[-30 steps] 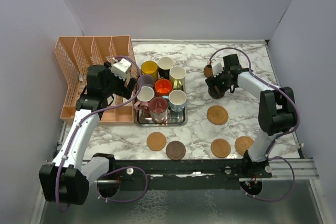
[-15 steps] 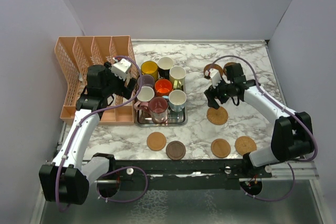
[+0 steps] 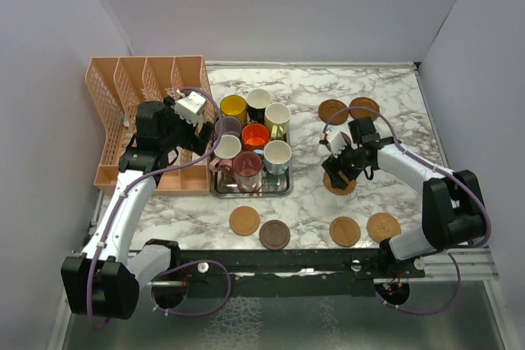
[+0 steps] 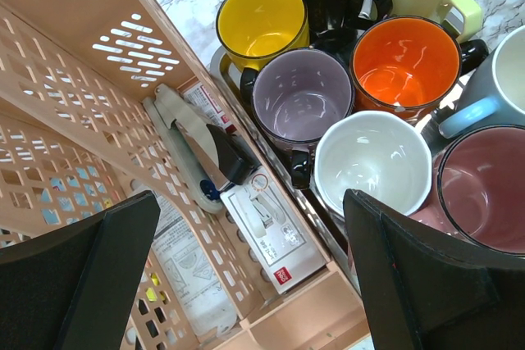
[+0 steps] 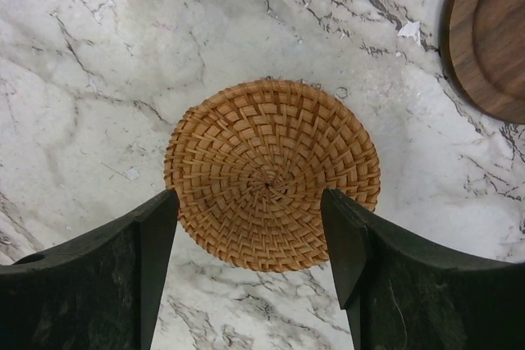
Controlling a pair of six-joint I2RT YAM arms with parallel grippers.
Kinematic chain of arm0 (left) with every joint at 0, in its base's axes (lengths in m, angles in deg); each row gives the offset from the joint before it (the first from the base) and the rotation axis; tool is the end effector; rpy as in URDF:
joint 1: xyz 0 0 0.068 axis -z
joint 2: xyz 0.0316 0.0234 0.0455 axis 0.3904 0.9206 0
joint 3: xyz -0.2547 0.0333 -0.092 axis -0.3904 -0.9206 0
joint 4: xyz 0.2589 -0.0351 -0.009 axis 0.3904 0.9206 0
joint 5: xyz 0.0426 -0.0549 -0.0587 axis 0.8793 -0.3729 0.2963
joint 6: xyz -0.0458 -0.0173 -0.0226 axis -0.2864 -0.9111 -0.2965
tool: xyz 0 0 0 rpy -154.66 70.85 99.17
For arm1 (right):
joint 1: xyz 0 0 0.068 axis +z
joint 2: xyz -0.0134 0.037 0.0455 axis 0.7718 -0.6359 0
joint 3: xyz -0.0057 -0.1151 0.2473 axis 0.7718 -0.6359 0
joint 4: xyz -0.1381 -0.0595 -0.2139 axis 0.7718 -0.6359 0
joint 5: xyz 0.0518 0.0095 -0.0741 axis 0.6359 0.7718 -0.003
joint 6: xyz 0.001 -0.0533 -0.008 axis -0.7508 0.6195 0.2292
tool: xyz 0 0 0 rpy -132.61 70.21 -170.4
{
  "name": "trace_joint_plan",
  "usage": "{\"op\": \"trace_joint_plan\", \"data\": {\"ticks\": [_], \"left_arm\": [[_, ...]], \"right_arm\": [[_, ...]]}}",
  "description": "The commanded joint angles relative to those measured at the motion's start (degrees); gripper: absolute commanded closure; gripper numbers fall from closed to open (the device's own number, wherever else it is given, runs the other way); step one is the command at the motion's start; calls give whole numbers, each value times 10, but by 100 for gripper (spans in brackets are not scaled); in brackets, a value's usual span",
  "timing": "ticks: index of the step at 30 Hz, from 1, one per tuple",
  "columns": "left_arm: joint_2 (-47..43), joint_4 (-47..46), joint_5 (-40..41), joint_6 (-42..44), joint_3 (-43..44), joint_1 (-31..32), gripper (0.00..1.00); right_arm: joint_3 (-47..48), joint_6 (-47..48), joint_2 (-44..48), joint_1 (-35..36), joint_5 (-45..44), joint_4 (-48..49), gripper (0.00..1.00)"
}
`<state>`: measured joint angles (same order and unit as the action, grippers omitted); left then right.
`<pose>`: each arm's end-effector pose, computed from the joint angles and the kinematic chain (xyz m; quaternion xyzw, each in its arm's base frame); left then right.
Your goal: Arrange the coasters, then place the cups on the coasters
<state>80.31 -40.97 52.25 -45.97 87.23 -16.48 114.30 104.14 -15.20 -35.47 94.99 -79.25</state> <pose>0.2336 -0.0387 0.3182 0.2626 0.7931 -0.0924 0.5417 0.2524 0.0792 0.1767 -0.3883 0.8924 0.1349 0.1862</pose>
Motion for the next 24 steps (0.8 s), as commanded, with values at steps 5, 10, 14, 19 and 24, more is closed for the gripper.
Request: {"op": "trace_joint_plan", "data": {"ticks": [5,10,14,19,24], "left_arm": [[1,-1,-20,-1,7,2,1],[-1,-1,-19,-1,7,1,1],[-3,0,-17,-1,7,2,1],[-5,0,-16,0,4,2,1],[-7,0,-16,0,3,2,1]], "right_arm": [[-12,7,-31,3,-50,24,30],[-19,4,-41,2,-88,34,31],[-24,6,-37,1,-98,36,31],[-23,14,-34,-4,-96,26,32],[-21,22,-37,-18,-97,20,32]]}}
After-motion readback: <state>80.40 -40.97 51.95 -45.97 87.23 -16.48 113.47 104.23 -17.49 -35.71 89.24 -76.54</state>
